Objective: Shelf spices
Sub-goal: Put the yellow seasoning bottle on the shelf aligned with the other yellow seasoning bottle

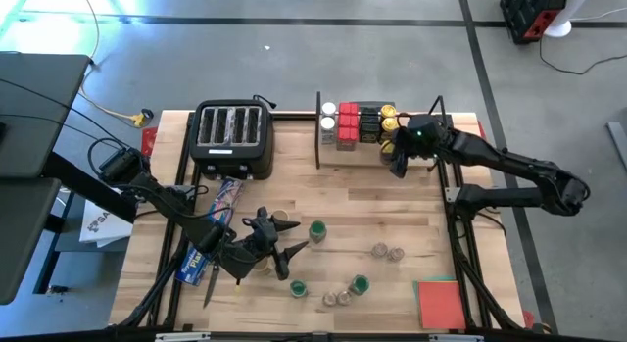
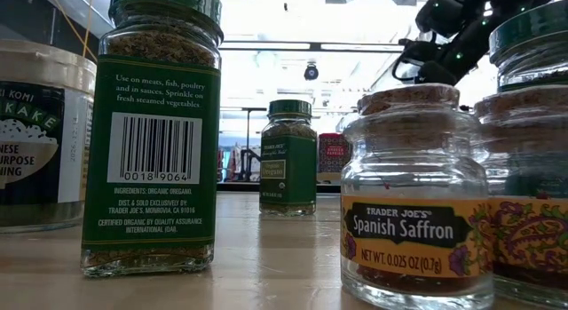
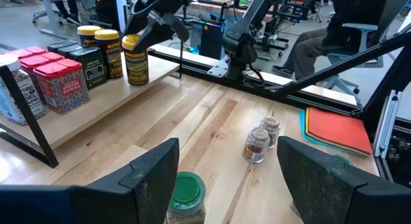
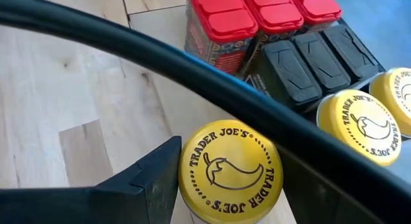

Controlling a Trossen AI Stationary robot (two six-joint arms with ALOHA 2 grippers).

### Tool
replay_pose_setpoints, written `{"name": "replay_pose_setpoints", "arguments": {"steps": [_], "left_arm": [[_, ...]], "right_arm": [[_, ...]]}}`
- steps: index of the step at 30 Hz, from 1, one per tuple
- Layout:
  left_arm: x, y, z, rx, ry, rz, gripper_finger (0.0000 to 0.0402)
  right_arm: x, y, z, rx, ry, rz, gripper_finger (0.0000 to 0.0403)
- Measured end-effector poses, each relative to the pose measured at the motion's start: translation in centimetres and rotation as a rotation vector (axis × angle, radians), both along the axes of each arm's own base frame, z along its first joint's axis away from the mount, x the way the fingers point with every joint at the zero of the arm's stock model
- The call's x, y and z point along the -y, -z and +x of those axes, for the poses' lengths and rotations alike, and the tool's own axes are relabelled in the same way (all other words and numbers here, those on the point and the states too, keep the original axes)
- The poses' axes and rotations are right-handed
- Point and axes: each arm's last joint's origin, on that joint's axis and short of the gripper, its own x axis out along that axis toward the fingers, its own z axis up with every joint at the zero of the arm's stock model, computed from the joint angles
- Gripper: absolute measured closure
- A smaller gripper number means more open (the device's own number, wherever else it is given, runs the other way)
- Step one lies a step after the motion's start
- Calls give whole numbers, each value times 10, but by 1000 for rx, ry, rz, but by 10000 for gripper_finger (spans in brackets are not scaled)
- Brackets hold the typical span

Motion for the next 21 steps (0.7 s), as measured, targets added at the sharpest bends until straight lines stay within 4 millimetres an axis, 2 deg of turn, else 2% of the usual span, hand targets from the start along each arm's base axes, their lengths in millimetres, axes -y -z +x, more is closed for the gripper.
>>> {"name": "replay_pose_setpoints", "arguments": {"steps": [10,17,21], "left_arm": [[0,0,0,3,1,-3,142],[0,0,0,3,2,-3,142],[0,0,0,3,2,-4,142]], "right_arm": [[6,0,-4,-12,15,-17,171],[9,-1,-3,-4,12,-47,118],[10,-4,-1,15,3,-89,106]]}}
